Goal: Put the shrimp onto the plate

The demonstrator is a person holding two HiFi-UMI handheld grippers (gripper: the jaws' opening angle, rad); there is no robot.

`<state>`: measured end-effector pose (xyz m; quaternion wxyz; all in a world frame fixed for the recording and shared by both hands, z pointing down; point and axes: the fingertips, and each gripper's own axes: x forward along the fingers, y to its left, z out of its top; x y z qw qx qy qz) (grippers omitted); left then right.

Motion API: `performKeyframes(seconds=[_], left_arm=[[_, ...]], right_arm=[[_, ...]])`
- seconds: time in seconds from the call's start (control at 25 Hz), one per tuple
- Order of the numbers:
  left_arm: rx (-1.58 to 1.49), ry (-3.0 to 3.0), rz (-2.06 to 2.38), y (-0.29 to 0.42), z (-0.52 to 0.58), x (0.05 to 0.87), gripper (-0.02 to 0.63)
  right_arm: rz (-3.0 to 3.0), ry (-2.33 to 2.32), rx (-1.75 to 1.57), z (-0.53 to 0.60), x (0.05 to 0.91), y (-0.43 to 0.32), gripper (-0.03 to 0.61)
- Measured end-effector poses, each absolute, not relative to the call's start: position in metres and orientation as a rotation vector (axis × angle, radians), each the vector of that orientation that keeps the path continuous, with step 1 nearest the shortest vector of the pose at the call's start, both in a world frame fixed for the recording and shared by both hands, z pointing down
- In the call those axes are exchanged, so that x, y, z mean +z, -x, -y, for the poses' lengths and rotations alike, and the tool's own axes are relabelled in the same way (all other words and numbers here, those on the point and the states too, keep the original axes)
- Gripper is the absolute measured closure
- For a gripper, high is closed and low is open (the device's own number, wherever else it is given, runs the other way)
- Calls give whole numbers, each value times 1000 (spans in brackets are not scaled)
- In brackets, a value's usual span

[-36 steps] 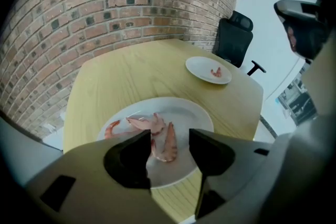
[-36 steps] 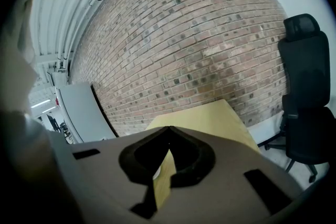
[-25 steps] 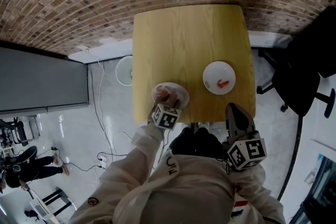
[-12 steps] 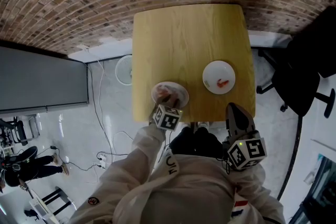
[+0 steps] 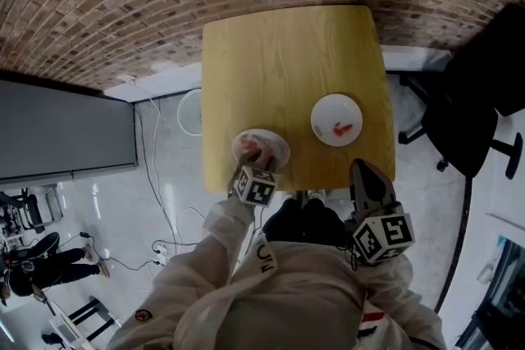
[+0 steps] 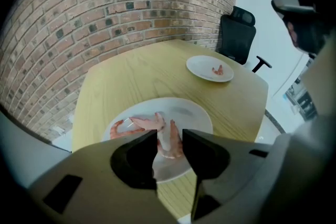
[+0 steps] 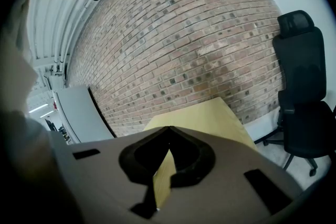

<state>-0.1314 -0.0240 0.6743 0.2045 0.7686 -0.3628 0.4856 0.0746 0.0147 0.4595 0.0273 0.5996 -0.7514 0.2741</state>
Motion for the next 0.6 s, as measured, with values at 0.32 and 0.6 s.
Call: performKeyframes(seconds=[0.32, 0.6], left_arm=[[1343, -2230, 1011, 111, 36, 650, 460], [1349, -2338, 961, 64, 58, 632, 462]], right_arm=[[2300, -1898, 861, -20, 459, -88, 555], [2251, -1995, 869, -27, 458, -121, 555]])
